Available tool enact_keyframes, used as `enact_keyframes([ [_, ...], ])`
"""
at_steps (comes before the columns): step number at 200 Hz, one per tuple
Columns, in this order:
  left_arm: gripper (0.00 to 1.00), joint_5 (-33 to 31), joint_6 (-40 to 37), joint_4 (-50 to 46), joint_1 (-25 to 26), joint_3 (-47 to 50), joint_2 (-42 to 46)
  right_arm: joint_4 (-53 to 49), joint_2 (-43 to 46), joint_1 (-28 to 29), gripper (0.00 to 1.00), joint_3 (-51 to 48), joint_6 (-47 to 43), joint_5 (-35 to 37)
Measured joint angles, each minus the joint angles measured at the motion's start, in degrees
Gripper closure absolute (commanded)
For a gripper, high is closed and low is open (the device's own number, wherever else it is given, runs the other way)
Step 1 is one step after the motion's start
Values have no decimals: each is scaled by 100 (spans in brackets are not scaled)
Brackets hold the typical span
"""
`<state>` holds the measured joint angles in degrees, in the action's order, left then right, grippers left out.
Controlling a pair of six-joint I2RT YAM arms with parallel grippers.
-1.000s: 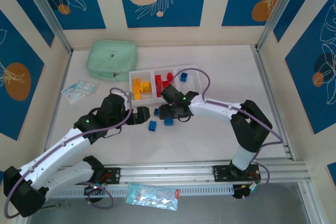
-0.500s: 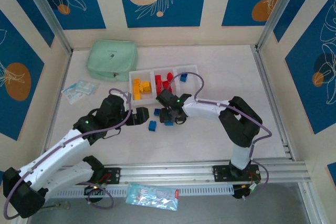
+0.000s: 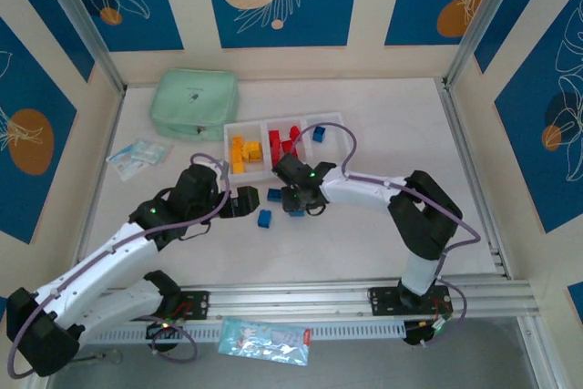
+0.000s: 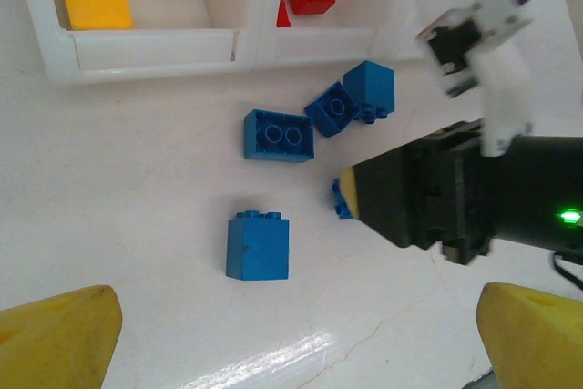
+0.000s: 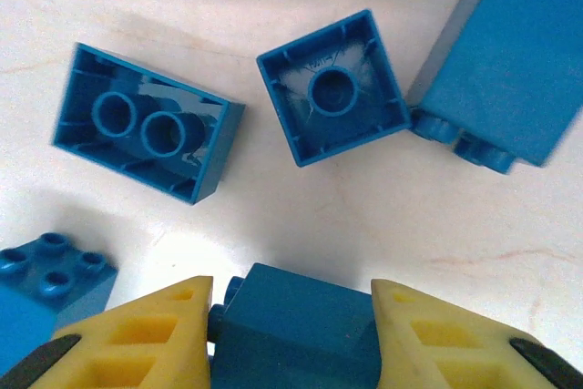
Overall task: Sort the legos into containers by color
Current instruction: Place the lego in the container.
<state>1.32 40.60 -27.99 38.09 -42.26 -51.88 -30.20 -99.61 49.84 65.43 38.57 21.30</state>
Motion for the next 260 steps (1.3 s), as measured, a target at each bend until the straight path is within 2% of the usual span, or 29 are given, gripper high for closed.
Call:
enact_keyframes([
  [44,1,175,-28,33,-9,-120,-214,-243,929,-302,65,-46,-208,26],
  [83,1,363,-66,247,-11,-343,-651,-411,1143,-1228,65,59,-564,-17],
  [113,1,417,-66,525,-11,-503,-973,-387,811,-1821,65,417,-826,-59],
  [197,1,398,-63,933,-11,-817,-1497,-166,-920,-2376,59,1829,-1338,-111],
  [213,1,367,-63,957,-11,-817,-1497,-149,-1143,-2435,52,1982,-1357,-70],
  [260,1,289,-63,960,-11,-848,-1495,-70,-1172,-2435,42,2035,-1471,-68],
])
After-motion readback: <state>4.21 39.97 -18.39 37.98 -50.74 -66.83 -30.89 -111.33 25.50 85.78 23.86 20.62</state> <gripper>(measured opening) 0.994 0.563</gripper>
